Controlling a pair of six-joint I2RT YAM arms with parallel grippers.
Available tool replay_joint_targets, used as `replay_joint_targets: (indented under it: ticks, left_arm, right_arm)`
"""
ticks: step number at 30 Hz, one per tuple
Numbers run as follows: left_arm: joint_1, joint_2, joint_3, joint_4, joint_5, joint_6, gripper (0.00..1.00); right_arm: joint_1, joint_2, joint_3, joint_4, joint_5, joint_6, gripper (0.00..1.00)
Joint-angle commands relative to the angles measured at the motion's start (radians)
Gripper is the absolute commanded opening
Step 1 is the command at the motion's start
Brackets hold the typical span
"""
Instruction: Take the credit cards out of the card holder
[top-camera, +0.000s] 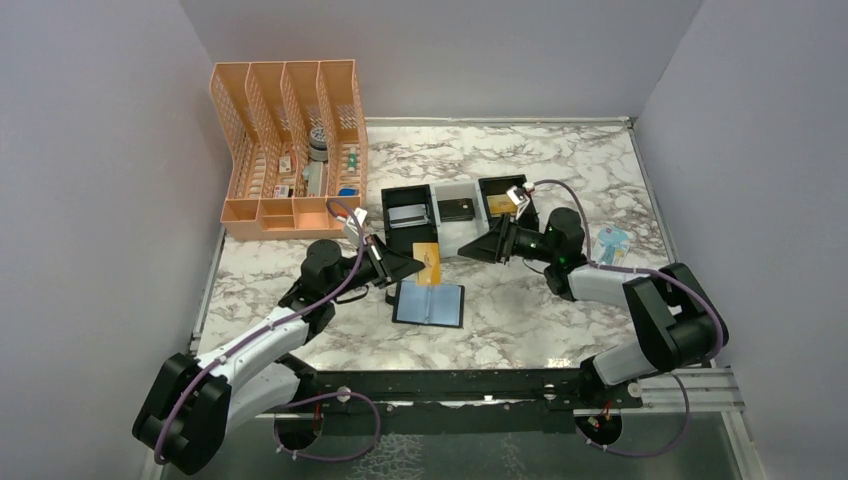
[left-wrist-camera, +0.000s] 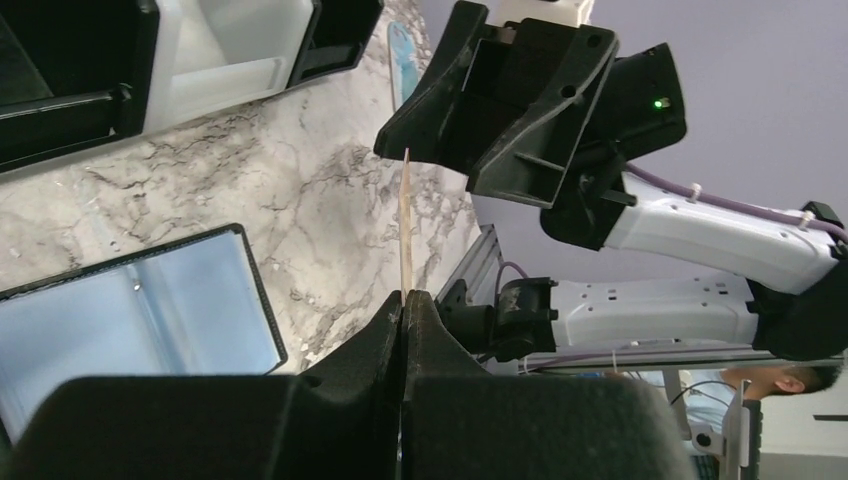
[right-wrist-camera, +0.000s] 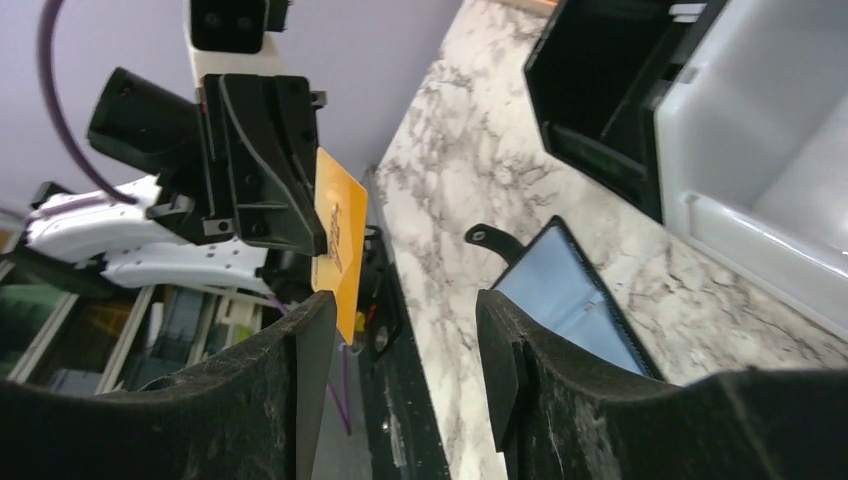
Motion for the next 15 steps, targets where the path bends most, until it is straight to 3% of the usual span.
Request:
replay_joint_targets:
  ticks: [1,10,15]
  left_arm:
    - [0.002,-0.024,-0.020,0.094,0.045,-0.019,0.00]
    - [0.002,0.005,-0.011,0.136,0.072,-0.016,0.00]
    - [0.002,0.025,-0.002,0.147,0.090,-0.012,0.00]
  right_arm:
    - [0.018,0.044,0.014,0.211,-0.139,0.093,0.54]
    - [0.079,0.064,0.082,0.072,-0.148,0.026,0.52]
    - [0.090,0.080,0.093,0.101,-0.151,0.056,0.52]
